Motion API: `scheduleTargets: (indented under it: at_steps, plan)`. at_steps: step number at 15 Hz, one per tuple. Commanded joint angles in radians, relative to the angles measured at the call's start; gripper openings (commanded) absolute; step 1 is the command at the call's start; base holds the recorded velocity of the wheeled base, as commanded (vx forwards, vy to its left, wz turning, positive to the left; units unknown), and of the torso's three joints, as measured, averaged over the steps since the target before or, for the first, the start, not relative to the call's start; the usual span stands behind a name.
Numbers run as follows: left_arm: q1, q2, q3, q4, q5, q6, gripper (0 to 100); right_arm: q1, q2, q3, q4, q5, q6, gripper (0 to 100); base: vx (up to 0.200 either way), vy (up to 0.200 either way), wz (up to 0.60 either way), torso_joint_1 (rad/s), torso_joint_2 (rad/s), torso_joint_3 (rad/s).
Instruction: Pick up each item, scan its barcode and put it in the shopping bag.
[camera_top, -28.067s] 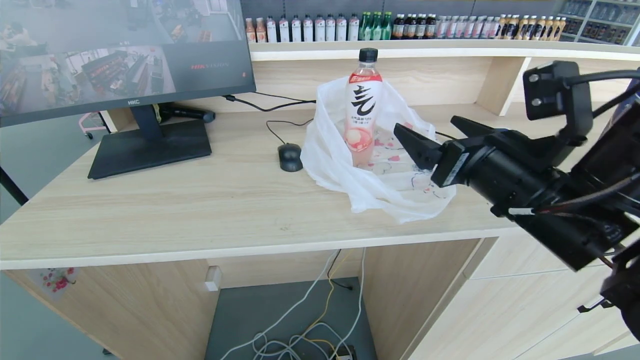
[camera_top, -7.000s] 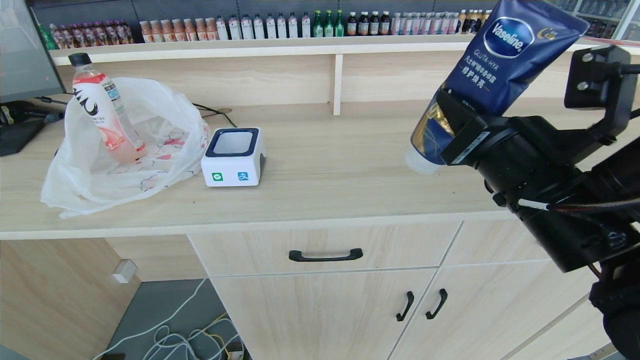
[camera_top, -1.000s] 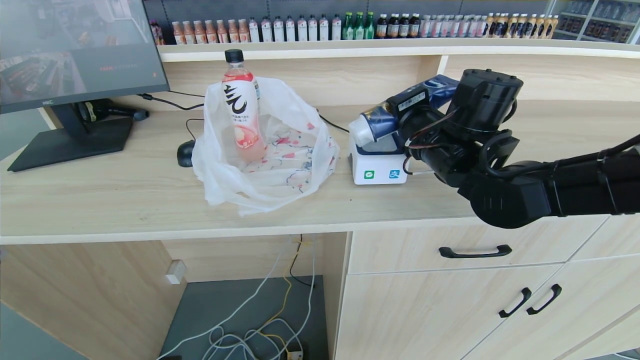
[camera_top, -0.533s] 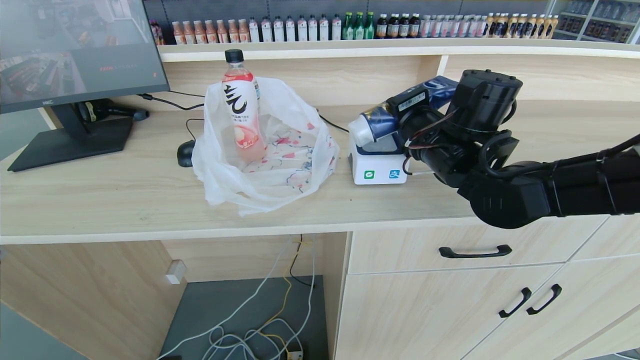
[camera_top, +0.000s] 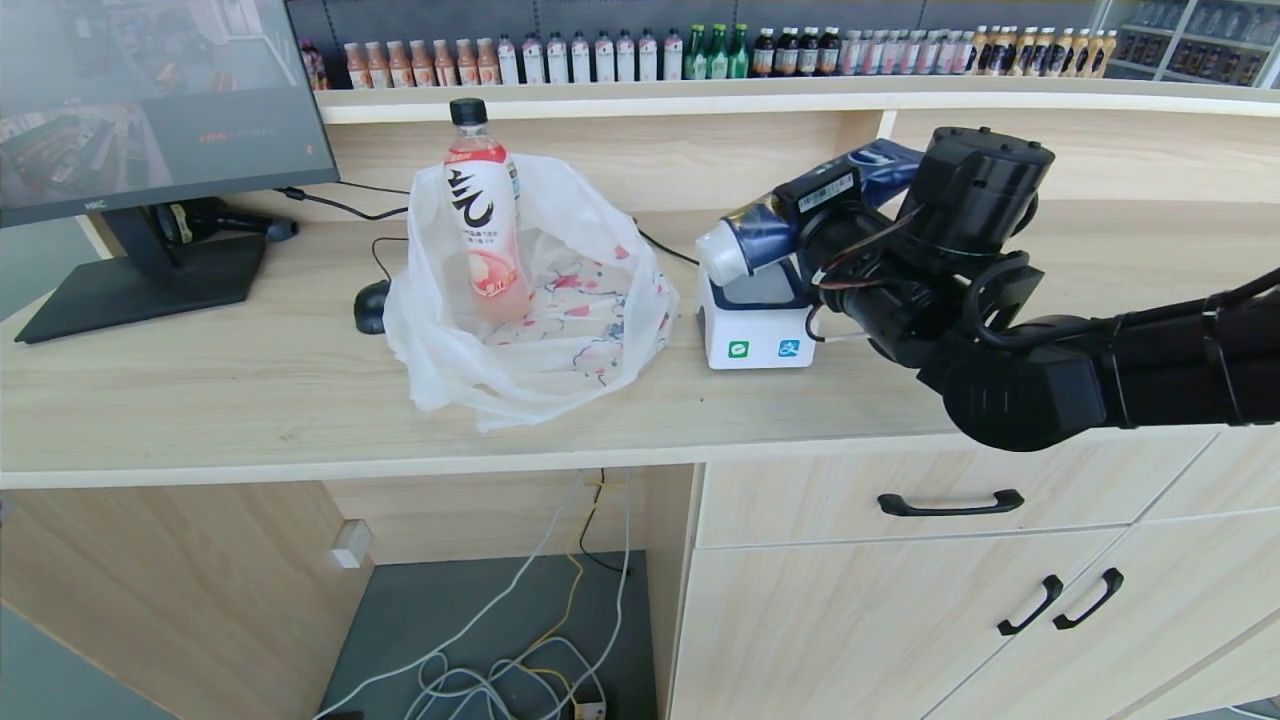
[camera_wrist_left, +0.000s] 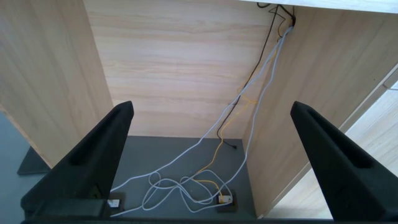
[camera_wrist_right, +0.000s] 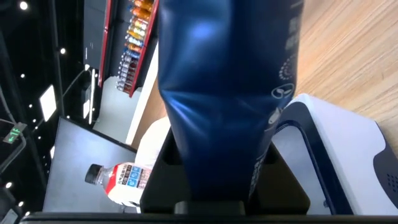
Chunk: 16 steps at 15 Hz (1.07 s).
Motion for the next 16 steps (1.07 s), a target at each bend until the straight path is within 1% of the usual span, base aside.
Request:
scheduleTargets:
  at_steps: [1,3,6,10,13,14,15,16]
  plan:
    - [0.000,0.000,0.000,0.000,0.001,-0.001,100,0.013,-0.023,-0.020,-0.001,0.001,-0.002,0,0.000,0.000,0.00,0.000,0.00,0.000]
    - [0.000,0.000,0.000,0.000,0.001,-0.001,100,0.014,-0.049,-0.021,-0.006,0.018,-0.069,0,0.000,0.000,0.00,0.000,0.00,0.000]
    - [0.000,0.000,0.000,0.000,0.001,-0.001,100,0.014,-0.089,-0.020,-0.006,0.035,-0.132,0,0.000,0.000,0.00,0.000,0.00,0.000]
    - [0.000,0.000,0.000,0.000,0.001,-0.001,100,0.014,-0.161,0.023,-0.007,0.028,-0.246,0,0.000,0.000,0.00,0.000,0.00,0.000]
    - [0.000,0.000,0.000,0.000,0.001,-0.001,100,0.042,-0.215,0.082,-0.012,-0.002,-0.451,0,0.000,0.000,0.00,0.000,0.00,0.000]
    - [0.000,0.000,0.000,0.000,0.001,-0.001,100,0.059,-0.215,0.086,-0.047,-0.007,-0.534,0,0.000,0.000,0.00,0.000,0.00,0.000]
    - [0.000,0.000,0.000,0.000,0.001,-0.001,100,0.071,-0.215,0.092,-0.072,-0.010,-0.586,0,0.000,0.000,0.00,0.000,0.00,0.000]
    - [0.000,0.000,0.000,0.000,0.001,-0.001,100,0.086,-0.212,0.131,-0.141,-0.010,-0.717,0,0.000,0.000,0.00,0.000,0.00,0.000]
